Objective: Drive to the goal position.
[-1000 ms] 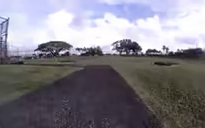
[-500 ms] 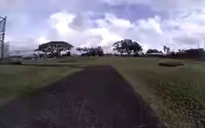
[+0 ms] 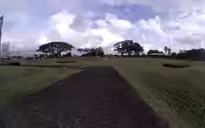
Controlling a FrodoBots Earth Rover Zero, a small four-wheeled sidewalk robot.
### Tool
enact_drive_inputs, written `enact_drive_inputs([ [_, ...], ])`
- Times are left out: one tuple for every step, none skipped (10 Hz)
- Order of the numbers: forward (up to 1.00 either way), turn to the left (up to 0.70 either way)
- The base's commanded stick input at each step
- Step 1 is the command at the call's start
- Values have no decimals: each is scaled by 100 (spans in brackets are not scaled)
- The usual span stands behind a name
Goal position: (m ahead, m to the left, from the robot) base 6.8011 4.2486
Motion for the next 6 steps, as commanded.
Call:
enact_drive_inputs([
  [85, 0],
  [85, 0],
  [85, 0],
  [85, 0],
  [85, 0],
  [85, 0],
])
